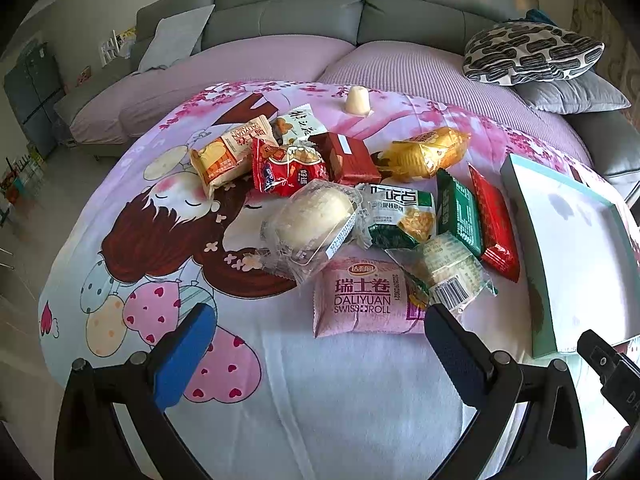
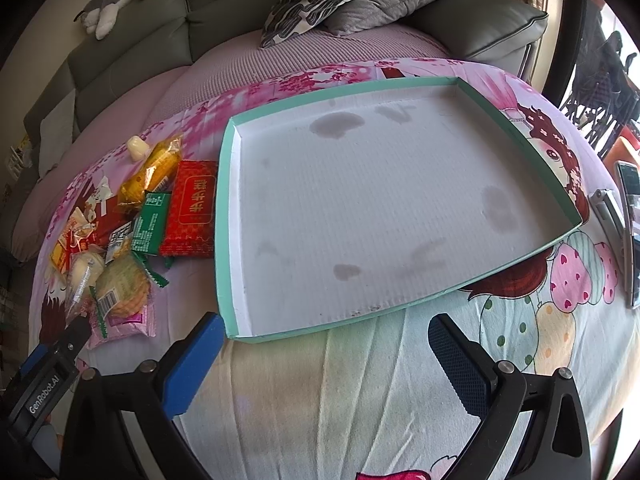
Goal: Organize snacks
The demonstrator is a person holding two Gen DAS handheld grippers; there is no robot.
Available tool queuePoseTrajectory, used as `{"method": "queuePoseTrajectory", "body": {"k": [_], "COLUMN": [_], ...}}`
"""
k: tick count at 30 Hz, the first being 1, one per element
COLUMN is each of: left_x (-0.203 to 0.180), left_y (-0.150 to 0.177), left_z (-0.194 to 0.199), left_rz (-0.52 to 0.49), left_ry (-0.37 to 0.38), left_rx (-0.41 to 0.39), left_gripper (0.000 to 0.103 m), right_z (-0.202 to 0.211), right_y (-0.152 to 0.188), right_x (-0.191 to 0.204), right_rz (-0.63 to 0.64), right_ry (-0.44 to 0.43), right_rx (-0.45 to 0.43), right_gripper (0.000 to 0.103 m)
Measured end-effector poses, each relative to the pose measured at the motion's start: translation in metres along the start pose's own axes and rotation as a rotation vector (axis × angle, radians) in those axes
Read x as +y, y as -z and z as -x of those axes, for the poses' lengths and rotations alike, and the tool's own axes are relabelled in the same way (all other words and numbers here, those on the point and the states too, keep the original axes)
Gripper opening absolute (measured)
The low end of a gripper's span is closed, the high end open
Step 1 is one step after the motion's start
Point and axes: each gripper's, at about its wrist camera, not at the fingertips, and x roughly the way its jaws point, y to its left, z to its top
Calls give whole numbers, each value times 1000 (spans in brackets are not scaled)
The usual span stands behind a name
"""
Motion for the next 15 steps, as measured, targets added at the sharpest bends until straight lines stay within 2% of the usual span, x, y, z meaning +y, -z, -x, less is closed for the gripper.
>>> {"method": "queuePoseTrajectory", "body": {"k": [15], "left_x": [-2], "left_y": [-2], "left_z": [-3], "left_rz": [-8], "left_ry": [1], "left_rx": [29], "left_gripper": [103], "right_z": [-1], "right_y": [1], "right_x": [-1], "right_rz": [1], "right_ry": [2], "right_rx": [3], "right_gripper": [103]}}
